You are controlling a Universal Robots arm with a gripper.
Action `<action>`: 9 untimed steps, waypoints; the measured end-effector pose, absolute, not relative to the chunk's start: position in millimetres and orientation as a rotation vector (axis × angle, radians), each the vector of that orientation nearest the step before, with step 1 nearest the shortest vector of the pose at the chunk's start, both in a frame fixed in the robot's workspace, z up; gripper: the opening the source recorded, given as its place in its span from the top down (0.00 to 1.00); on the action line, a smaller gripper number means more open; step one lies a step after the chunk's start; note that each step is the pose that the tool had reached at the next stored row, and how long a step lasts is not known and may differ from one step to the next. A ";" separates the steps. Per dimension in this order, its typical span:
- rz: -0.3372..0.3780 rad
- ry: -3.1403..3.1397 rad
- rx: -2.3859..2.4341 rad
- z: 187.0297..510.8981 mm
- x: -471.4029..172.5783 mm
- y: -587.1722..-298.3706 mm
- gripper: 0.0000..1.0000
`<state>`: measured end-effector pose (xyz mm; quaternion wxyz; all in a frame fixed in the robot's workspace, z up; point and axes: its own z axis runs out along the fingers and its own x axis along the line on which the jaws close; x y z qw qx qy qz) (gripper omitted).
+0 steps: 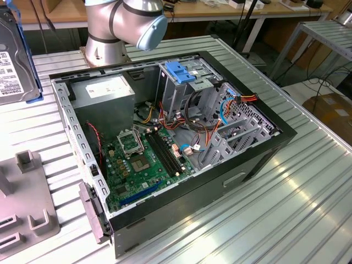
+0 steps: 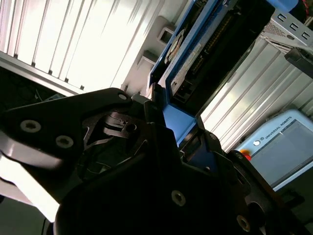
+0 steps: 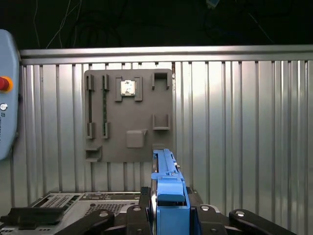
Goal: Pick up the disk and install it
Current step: 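Pick up the disk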
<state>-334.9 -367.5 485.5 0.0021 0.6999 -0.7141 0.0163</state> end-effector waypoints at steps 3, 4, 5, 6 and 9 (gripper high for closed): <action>0.051 -2.240 2.196 485.6 -329.8 -367.5 0.63; 0.051 -2.240 2.196 485.5 -327.0 -367.5 0.63; 0.051 -2.240 2.196 485.5 -325.0 -367.5 0.63; 0.051 -2.240 2.196 485.5 -323.4 -367.5 0.63; 0.051 -2.240 2.196 485.5 -316.7 -367.5 0.63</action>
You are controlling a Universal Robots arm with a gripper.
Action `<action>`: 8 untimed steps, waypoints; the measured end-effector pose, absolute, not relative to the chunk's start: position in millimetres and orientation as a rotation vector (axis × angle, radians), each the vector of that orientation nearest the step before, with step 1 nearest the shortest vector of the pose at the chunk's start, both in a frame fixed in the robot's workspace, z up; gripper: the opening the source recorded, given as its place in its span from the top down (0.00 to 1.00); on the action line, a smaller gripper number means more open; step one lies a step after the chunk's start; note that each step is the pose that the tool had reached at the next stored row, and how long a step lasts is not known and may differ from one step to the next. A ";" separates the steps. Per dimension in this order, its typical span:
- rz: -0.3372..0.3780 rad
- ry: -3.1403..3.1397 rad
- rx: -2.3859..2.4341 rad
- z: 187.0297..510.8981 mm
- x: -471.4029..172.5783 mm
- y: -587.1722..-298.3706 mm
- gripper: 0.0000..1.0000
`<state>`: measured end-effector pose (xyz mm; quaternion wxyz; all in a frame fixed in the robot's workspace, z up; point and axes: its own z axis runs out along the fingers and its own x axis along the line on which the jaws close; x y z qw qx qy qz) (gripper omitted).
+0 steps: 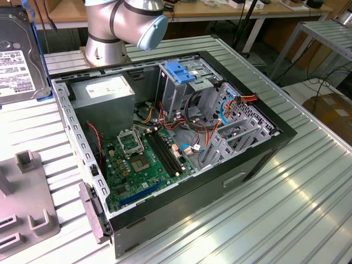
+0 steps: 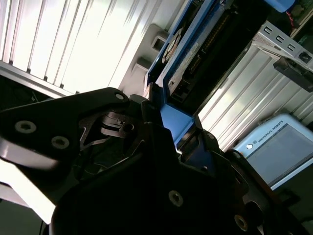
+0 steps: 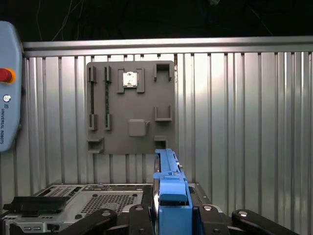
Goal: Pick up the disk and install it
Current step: 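Pick up the disk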
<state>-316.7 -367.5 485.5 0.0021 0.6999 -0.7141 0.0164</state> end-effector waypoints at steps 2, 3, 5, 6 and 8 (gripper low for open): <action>0.051 -2.240 2.196 485.5 -313.2 -367.5 0.63; 0.051 -2.240 2.196 485.5 -311.0 -367.5 0.63; 0.051 -2.240 2.196 485.5 -307.1 -367.5 0.63; 0.051 -2.240 2.196 485.5 -304.6 -367.5 0.63; 0.051 -2.240 2.196 485.5 -300.1 -367.5 0.63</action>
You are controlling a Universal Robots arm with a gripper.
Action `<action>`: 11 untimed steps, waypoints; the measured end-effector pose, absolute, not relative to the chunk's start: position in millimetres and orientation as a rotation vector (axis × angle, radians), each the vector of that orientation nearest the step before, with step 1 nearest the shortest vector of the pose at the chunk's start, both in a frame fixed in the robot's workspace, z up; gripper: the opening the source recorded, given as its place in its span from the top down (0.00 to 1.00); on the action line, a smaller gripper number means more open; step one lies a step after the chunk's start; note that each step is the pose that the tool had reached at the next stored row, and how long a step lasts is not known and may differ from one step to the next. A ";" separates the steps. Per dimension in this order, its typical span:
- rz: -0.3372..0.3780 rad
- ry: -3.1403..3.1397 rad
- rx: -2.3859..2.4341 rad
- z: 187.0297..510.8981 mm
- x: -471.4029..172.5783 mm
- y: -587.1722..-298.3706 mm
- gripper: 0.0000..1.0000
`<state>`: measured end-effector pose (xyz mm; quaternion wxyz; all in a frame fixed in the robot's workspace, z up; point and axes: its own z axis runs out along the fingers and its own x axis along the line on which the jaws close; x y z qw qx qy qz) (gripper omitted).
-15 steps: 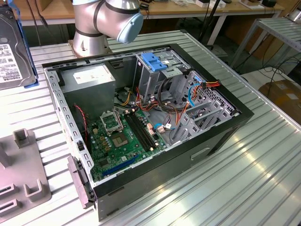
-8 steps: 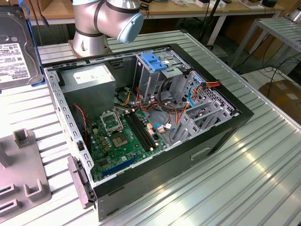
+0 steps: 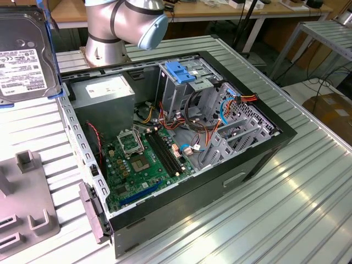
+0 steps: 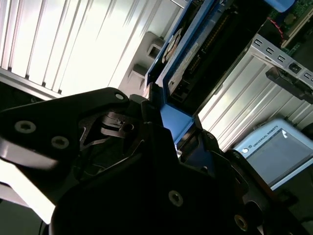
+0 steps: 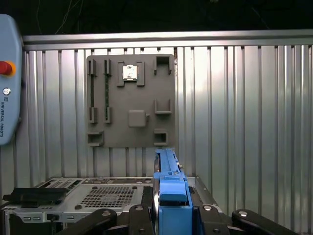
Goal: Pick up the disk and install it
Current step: 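Pick up the disk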
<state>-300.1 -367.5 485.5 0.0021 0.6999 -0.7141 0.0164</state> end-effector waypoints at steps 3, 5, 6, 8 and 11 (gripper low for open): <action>0.051 -2.240 2.196 485.5 -293.5 -367.5 0.63; 0.051 -2.240 2.196 485.5 -289.2 -367.5 0.63; 0.051 -2.240 2.196 485.5 -287.1 -367.6 0.63; 0.051 -2.240 2.196 485.5 -282.9 -367.6 0.63; 0.051 -2.240 2.196 485.5 -275.9 -367.5 0.63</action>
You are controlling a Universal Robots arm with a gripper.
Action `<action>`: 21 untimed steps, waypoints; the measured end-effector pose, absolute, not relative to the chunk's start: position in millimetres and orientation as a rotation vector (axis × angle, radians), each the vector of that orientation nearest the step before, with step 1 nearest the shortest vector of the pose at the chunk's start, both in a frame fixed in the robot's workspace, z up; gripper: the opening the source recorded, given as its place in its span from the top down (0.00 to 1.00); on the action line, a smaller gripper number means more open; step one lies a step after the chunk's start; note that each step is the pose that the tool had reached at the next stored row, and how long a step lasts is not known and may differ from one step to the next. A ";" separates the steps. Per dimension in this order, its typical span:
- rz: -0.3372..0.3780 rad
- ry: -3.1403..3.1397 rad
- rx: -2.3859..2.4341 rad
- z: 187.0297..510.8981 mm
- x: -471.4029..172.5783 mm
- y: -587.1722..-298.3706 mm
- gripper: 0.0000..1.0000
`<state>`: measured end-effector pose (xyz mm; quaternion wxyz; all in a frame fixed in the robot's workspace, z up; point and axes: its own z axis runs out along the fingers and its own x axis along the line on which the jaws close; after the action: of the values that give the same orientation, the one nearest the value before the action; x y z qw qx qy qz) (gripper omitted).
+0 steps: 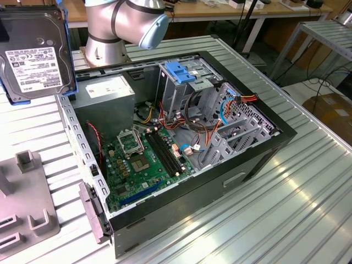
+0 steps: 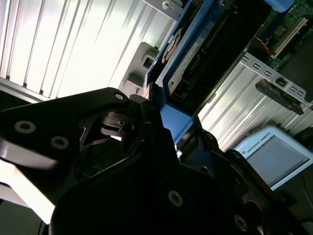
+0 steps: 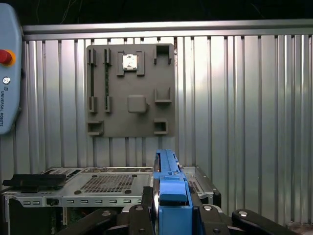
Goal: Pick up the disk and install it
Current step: 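Pick up the disk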
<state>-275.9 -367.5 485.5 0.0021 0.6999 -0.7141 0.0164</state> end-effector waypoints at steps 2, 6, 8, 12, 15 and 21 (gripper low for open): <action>0.051 -2.240 2.196 485.5 -268.3 -367.6 0.63; 0.051 -2.240 2.196 485.5 -260.4 -367.6 0.63; 0.051 -2.240 2.196 485.5 -257.0 -367.6 0.63; 0.051 -2.240 2.196 485.4 -249.6 -367.6 0.63; 0.051 -2.240 2.196 485.4 -245.3 -367.6 0.63; 0.051 -2.240 2.196 485.3 -245.1 -367.7 0.63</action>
<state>-245.1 -367.7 485.3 0.0021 0.6999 -0.7141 0.0164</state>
